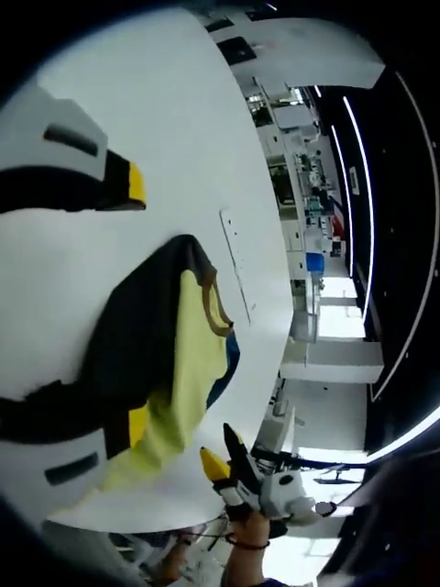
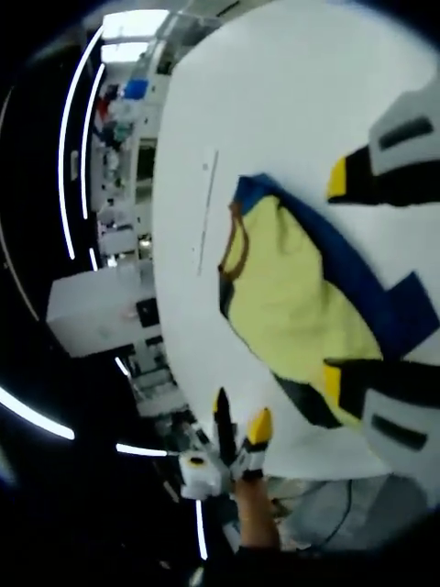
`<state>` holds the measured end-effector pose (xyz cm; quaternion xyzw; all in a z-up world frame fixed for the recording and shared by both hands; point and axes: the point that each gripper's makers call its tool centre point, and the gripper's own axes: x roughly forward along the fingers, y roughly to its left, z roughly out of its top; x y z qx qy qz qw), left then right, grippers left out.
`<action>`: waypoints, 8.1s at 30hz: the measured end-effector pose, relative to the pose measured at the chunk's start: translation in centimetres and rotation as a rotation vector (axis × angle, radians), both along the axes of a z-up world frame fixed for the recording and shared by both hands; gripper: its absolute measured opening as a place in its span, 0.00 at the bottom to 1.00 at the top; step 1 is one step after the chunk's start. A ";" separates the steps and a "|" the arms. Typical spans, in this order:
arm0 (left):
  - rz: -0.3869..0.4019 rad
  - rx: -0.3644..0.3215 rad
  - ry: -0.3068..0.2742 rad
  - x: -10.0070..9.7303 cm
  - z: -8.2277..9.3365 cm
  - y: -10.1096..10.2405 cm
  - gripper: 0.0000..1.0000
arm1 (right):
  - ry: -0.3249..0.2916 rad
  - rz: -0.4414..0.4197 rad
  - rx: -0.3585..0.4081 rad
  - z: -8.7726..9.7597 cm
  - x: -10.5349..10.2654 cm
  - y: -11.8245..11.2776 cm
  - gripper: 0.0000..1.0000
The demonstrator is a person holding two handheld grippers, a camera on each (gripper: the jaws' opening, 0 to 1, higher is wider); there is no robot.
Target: Fold the garment on the visible template until the final outline fits inside the template.
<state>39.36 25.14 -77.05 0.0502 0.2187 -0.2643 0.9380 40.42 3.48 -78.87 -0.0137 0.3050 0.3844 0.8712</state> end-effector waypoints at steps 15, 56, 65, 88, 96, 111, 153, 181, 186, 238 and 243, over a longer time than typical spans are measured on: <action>-0.102 -0.024 0.076 -5.2 -3.1 -3.0 0.61 | 0.049 0.003 -0.068 -3.7 -4.2 -0.3 0.47; 0.001 -0.061 0.195 -7.4 -6.2 -3.1 0.04 | -0.132 -0.036 -0.268 -4.8 -4.5 -1.5 0.00; 0.079 -0.108 0.141 -6.8 -3.2 -1.2 0.04 | -0.178 -0.082 -0.263 -2.1 -3.4 -2.9 0.00; 0.253 0.022 0.143 -4.4 -3.1 8.6 0.04 | -0.101 -0.270 -0.265 0.0 -0.7 -10.1 0.00; 0.312 0.070 0.171 -3.7 -4.1 11.7 0.04 | -0.074 -0.305 -0.311 -0.3 0.0 -12.7 0.00; 0.352 0.140 0.188 -2.6 -4.5 14.9 0.04 | -0.024 -0.411 -0.365 -0.8 1.0 -18.4 0.00; 0.386 0.386 0.241 3.1 -4.5 23.5 0.03 | 0.076 -0.494 -0.590 -4.0 6.2 -27.6 0.00; 0.411 0.296 0.265 1.6 -4.8 23.1 0.27 | 0.094 -0.548 -0.367 -2.9 6.9 -26.1 0.37; 0.354 0.246 0.240 0.7 -4.0 20.7 0.49 | 0.088 -0.514 -0.238 -2.0 6.4 -23.9 0.54; -0.313 0.044 0.115 -9.2 -0.9 -12.9 0.67 | -0.030 0.075 -0.021 3.9 -7.6 -7.0 0.99; -0.326 0.035 0.096 -9.3 -0.7 -15.4 0.61 | -0.024 0.101 -0.046 3.1 -8.6 -6.7 0.99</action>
